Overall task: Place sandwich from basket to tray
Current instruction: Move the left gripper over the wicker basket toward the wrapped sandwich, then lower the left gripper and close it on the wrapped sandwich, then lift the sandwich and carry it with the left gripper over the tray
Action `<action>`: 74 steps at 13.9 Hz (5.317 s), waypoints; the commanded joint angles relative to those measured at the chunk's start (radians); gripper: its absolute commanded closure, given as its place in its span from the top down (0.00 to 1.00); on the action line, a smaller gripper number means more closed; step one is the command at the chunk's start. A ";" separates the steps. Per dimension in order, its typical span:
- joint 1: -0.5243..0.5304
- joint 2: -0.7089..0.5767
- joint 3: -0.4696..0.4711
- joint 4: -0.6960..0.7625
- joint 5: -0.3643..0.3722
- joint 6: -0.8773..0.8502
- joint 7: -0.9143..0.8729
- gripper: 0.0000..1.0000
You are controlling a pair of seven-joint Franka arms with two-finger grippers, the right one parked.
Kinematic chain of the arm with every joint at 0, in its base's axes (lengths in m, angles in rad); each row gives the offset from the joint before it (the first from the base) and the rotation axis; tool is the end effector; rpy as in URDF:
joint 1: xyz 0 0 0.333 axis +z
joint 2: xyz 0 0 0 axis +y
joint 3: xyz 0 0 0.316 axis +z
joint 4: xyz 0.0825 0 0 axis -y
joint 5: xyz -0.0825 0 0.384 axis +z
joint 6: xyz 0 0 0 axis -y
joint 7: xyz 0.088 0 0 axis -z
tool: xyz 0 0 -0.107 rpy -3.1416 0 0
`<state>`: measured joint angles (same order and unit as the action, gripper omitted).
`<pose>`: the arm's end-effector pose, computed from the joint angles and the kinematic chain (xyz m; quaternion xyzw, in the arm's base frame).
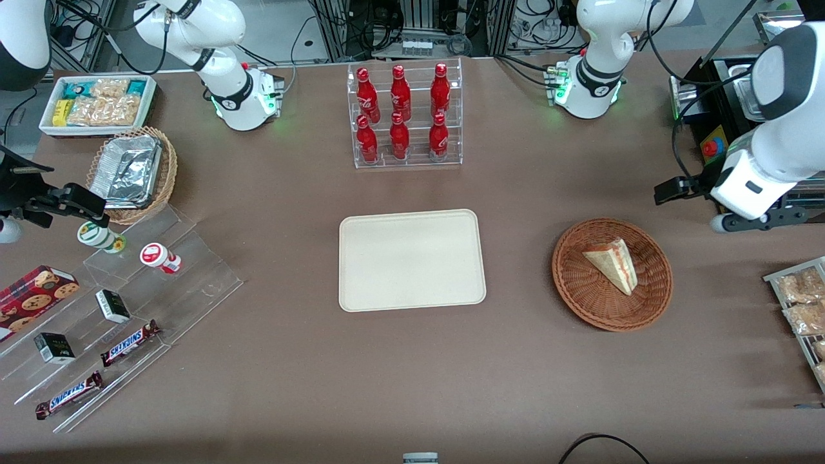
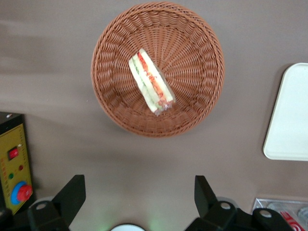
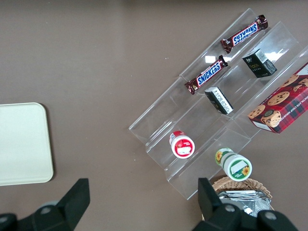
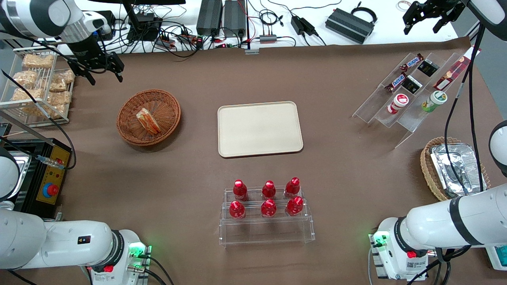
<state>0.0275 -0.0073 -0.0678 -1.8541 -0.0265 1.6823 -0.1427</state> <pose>0.5409 -0.0245 0.5044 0.9951 0.0536 -0.0830 0.0052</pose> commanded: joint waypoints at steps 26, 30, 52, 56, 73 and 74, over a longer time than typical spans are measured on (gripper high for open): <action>-0.040 0.174 -0.001 -0.343 0.016 0.658 -0.537 1.00; -0.040 0.224 -0.001 -0.343 0.017 0.672 -0.543 1.00; -0.067 0.196 -0.004 -0.209 0.019 0.432 -0.453 0.08; -0.142 0.205 -0.013 -0.157 0.016 0.390 -0.414 0.08; -0.613 0.593 -0.013 0.301 -0.042 0.333 -0.552 0.09; -0.623 0.618 -0.013 0.332 -0.043 0.333 -0.566 0.09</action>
<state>-0.5658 0.5435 -0.0961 -1.6191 -0.0604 2.0448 -0.6743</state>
